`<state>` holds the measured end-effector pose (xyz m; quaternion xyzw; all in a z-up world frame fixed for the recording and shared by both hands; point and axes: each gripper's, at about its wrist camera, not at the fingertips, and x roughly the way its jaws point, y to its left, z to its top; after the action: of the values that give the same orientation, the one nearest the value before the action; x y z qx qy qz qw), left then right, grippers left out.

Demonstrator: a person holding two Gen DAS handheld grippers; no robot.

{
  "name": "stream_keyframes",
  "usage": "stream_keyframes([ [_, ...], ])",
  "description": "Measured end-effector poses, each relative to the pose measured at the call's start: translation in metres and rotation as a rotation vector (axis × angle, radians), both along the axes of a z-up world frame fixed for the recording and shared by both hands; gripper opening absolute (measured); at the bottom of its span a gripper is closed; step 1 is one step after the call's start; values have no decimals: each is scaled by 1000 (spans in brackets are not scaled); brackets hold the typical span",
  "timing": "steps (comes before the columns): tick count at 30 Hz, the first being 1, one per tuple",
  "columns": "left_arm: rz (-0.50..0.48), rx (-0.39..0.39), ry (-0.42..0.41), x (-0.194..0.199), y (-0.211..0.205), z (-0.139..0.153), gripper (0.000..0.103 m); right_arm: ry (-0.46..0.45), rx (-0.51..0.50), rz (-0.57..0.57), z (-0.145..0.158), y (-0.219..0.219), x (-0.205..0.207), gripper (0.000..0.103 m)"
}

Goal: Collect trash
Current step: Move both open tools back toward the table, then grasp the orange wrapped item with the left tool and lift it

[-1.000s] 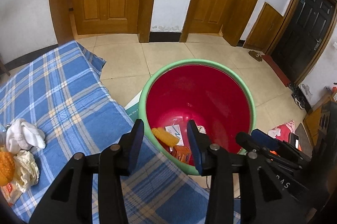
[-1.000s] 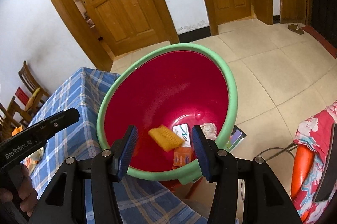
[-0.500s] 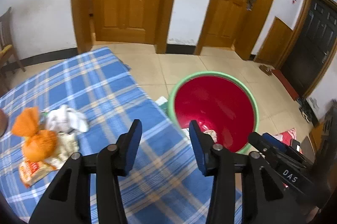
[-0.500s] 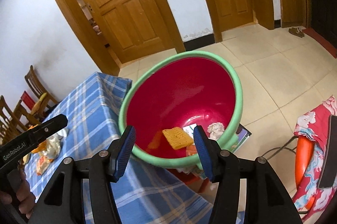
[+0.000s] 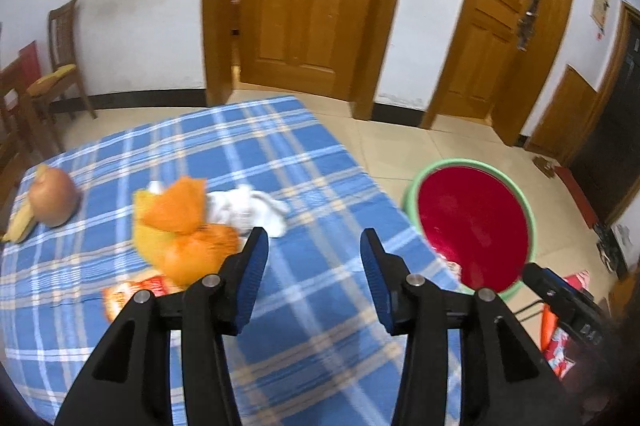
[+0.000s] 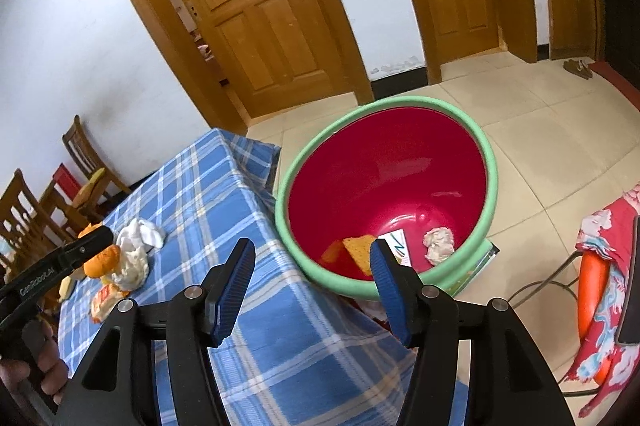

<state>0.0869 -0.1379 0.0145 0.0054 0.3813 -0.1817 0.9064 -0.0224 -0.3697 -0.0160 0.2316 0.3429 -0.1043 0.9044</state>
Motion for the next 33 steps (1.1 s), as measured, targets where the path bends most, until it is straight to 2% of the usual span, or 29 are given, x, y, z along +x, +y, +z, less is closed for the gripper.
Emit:
stream_keyframes([
  [8,116,17,9,11,39,-12,53,15,3,18,-2,9,5,62],
  [17,171,38,34,20,54,-30,53,30,3,45,-6,16,9,62],
  [26,190,51,82,24,62,-47,53,39,6,61,-8,19,12,62],
  [33,174,55,84,12,69,-48,53,39,4,74,-8,22,13,62],
])
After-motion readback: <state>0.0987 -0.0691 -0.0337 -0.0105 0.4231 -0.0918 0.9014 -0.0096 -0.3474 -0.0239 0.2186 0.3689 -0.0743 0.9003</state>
